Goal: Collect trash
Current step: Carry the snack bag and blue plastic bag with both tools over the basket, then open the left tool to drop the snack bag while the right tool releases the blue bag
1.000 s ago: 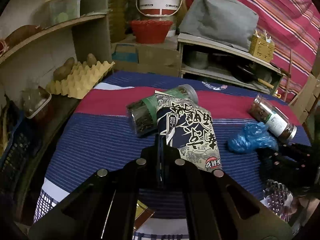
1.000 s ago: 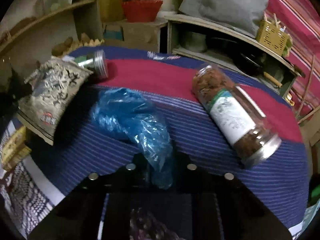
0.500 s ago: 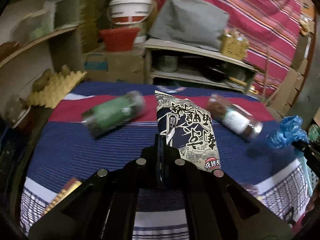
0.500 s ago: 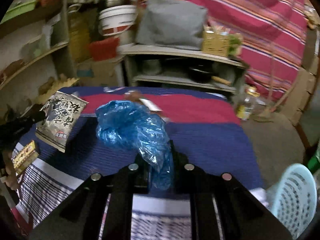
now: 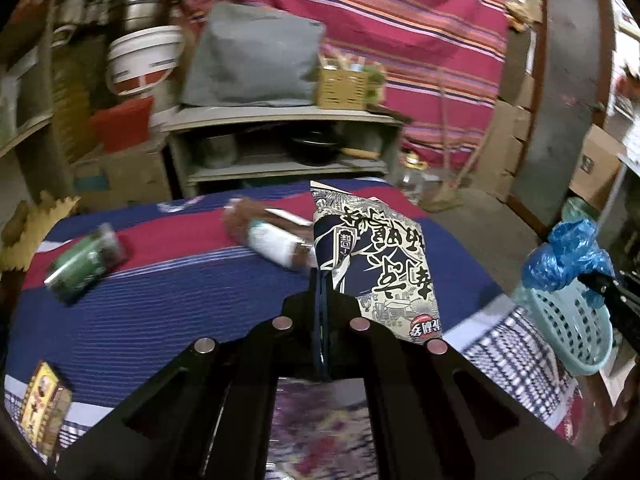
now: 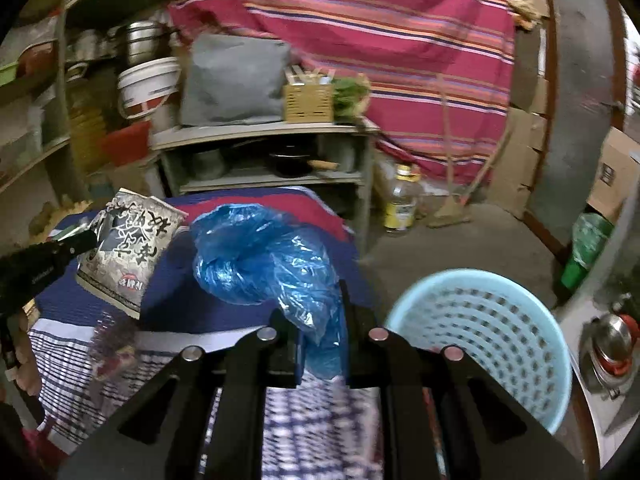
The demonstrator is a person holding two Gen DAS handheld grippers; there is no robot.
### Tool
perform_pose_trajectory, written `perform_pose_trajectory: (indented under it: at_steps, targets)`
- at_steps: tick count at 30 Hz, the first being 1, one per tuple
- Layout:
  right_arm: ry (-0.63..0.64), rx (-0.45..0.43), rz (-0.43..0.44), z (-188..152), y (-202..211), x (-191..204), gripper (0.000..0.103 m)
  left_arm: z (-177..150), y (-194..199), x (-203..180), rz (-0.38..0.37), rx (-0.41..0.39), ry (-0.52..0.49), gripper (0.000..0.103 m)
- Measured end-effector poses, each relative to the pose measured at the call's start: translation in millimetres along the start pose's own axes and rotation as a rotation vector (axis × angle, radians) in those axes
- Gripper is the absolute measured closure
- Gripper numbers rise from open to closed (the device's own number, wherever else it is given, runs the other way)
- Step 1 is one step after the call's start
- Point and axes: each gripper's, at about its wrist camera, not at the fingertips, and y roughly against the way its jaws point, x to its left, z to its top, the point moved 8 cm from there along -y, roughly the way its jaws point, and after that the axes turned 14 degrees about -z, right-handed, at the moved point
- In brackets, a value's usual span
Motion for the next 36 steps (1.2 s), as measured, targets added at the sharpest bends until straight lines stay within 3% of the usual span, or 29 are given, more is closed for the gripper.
perform_pose_trajectory:
  at_steps: [17,23,28,31,33,34,35,36]
  targets:
    - [-0.215,0.071,-0.147,-49,-23,-145,0.089,-23,-55,-156,-0.192,0.051,-0.128,0.103]
    - [-0.221,0.079,-0.175,-59,-30,-173,0.089,-34,-84,-204,-0.250,0.086,-0.134,0.103]
    - [-0.238,0.107,-0.189,-69,-38,-191,0.089,-46,-110,-239,-0.249,0.116,-0.182,0.103]
    - [-0.251,0.127,-0.197,-75,-44,-200,0.089,-52,-120,-253,-0.258,0.137,-0.205,0.095]
    - [-0.260,0.137,-0.196,-78,-48,-204,0.089,-56,-124,-257,-0.250,0.145,-0.215,0.076]
    - [-0.263,0.140,-0.194,-79,-49,-205,0.089,-56,-125,-256,-0.240,0.143,-0.217,0.057]
    - [-0.267,0.144,-0.191,-80,-51,-205,0.089,-55,-124,-255,-0.224,0.136,-0.219,0.046]
    - [-0.269,0.147,-0.187,-81,-52,-204,0.089,-54,-123,-254,-0.222,0.132,-0.221,0.044]
